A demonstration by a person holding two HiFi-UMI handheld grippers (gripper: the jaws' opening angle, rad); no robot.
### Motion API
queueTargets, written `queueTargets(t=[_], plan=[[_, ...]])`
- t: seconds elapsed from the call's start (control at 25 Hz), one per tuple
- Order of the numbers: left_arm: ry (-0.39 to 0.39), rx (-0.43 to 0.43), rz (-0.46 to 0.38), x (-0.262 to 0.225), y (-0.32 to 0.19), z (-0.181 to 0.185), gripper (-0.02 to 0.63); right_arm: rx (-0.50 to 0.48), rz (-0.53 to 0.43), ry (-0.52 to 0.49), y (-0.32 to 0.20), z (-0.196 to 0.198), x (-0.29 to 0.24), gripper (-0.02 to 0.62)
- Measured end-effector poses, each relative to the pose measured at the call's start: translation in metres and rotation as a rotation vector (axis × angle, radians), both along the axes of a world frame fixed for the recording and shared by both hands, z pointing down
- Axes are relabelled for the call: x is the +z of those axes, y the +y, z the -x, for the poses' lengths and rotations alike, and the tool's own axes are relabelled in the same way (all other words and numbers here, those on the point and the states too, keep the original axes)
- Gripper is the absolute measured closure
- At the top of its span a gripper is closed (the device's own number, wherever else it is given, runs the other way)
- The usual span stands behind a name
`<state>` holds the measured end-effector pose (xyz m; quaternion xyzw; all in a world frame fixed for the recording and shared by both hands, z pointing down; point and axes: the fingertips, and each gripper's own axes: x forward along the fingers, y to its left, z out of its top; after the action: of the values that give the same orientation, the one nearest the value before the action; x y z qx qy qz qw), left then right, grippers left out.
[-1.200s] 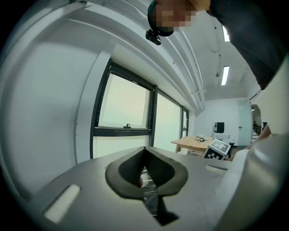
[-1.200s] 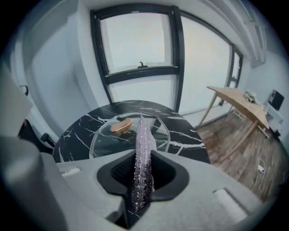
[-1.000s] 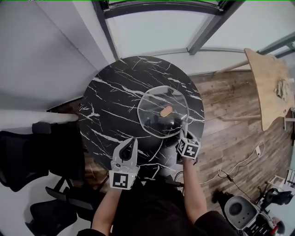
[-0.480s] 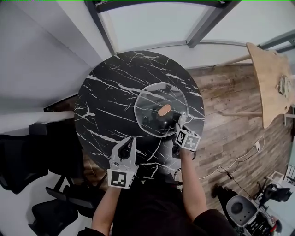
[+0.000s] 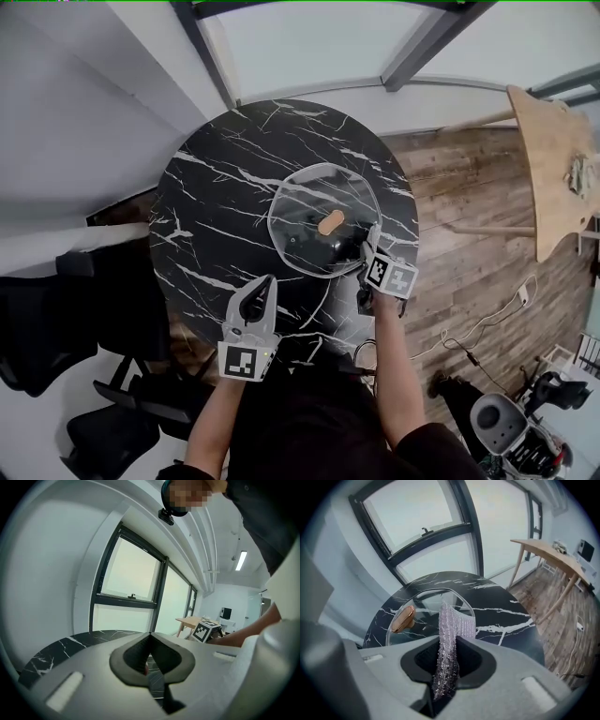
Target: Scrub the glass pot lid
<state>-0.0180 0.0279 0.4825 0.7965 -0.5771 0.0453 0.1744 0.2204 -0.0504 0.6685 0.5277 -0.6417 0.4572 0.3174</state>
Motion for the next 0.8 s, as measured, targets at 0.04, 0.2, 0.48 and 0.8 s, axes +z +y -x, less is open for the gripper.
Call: queueTargets(t=[0.04, 0.2, 0.48, 0.8], plan=[[0.002, -0.001, 0.004, 0.001, -0.001, 0.001, 0.603, -0.007, 0.001, 0.003, -0.002, 0.000, -0.001, 0.522], [0.004, 0.001, -0.006, 0.002, -0.007, 0.003, 0.603, -0.030, -0.002, 0.020, -0.009, 0.002, -0.003, 0.522], [0.013, 0.000, -0.004, 0.005, -0.014, 0.008, 0.603, -0.062, -0.002, 0.025, -0.025, 0.015, -0.003, 0.522], [0.018, -0.006, 0.010, 0.013, -0.017, 0.015, 0.603, -0.078, 0.006, -0.006, -0.050, 0.023, -0.002, 0.520]])
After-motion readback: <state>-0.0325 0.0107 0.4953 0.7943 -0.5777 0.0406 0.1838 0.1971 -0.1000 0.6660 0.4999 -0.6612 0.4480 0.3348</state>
